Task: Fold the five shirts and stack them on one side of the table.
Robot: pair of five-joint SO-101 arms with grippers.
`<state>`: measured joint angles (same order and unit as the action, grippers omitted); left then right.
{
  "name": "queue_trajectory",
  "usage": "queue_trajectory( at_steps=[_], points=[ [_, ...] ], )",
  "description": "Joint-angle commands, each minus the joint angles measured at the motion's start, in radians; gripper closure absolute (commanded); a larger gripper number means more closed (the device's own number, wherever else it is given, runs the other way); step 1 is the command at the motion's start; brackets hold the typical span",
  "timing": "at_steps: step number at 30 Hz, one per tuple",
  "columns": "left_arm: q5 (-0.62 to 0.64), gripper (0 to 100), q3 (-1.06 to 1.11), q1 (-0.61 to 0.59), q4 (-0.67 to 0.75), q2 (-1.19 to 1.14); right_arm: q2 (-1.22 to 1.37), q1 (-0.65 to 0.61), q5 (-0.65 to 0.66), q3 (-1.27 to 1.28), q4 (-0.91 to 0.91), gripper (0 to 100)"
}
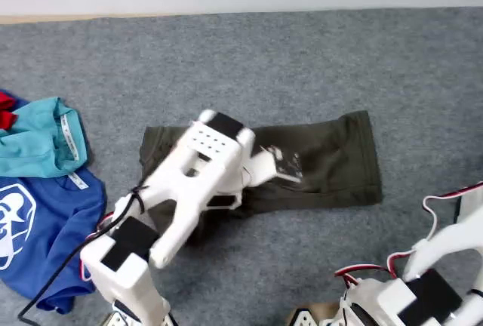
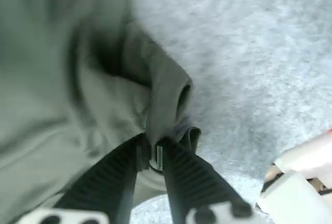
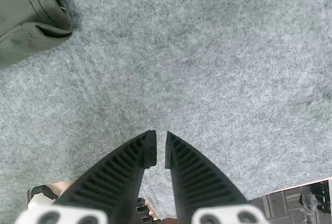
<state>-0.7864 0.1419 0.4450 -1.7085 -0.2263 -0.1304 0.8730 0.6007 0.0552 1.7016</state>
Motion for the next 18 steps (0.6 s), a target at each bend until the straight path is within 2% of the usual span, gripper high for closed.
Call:
queue_trajectory(
  at_steps=[1,6,12,18],
  points=[
    [-0.012,100,-0.068,-0.058,0.023,0.055,-0.044,0.002,0.0,-0.005,-0.005,94.8],
    [-0.014,100,-0.074,-0.123,0.138,0.054,-0.044,-0.001,-0.002,0.0,0.001,94.8],
    [-0.014,99,-0.073,-0.124,0.288,0.052,-0.051,-0.002,-0.002,0.068,-0.007,94.8],
    [-0.014,85,-0.074,-0.129,0.358,-0.051,-0.051,-0.002,-0.002,0.095,-0.008,94.8]
  ],
)
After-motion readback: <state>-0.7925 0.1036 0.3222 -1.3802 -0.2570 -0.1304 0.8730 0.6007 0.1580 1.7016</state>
